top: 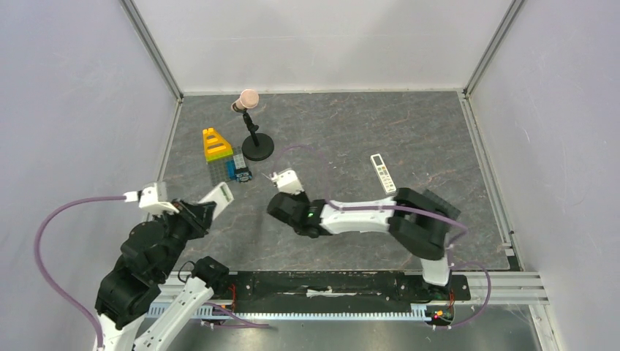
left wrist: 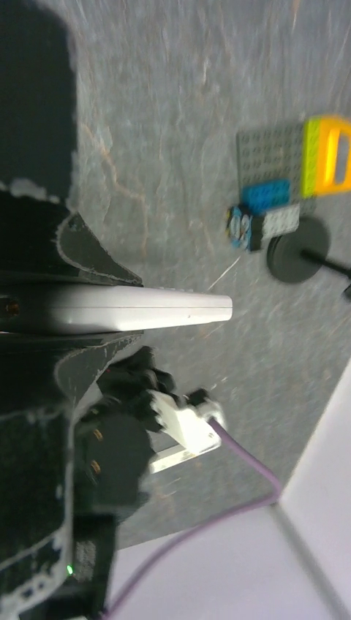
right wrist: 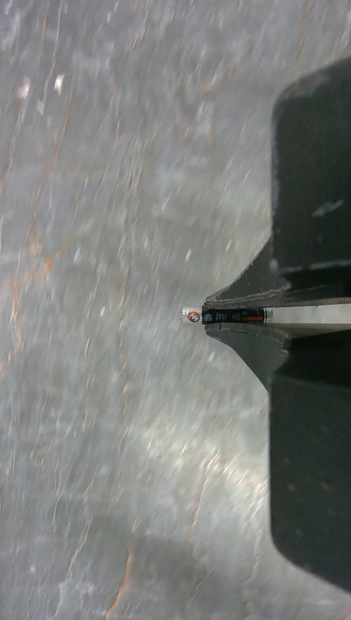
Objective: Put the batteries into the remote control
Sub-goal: Pick up the battery from the center of the board, then place the battery at the center of the board, then adjust the battery.
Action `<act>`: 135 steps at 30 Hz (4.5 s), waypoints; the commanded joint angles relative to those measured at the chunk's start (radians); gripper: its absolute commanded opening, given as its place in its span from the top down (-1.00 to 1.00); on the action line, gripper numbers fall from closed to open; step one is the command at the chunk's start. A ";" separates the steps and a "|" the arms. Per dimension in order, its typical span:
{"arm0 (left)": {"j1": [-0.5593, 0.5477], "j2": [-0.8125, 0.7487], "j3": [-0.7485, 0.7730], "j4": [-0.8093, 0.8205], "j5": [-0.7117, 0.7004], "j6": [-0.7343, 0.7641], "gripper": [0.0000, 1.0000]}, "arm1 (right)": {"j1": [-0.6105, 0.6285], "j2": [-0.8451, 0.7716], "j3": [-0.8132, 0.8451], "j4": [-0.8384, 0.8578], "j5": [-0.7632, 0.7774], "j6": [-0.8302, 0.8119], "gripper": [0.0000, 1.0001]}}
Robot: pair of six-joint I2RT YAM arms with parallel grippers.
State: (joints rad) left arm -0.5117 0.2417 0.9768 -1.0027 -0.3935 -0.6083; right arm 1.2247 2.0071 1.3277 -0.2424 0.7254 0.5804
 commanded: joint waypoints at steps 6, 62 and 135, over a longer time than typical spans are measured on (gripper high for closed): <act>0.006 0.012 -0.156 0.304 0.713 0.121 0.96 | -0.062 -0.566 -0.401 0.115 -0.091 -0.168 0.97; 0.005 0.316 -0.262 0.502 1.280 0.220 0.96 | -0.128 -0.712 -0.776 0.057 -0.317 0.174 0.91; -0.017 0.316 -0.252 0.738 1.400 0.048 -0.14 | -0.130 -0.938 -0.682 0.738 -1.271 0.205 0.87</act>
State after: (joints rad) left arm -0.5259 0.5930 0.6895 -0.3992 1.0782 -0.4446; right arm 1.0954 1.0672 0.6563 0.2981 -0.6189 0.7006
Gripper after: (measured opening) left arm 0.525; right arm 0.231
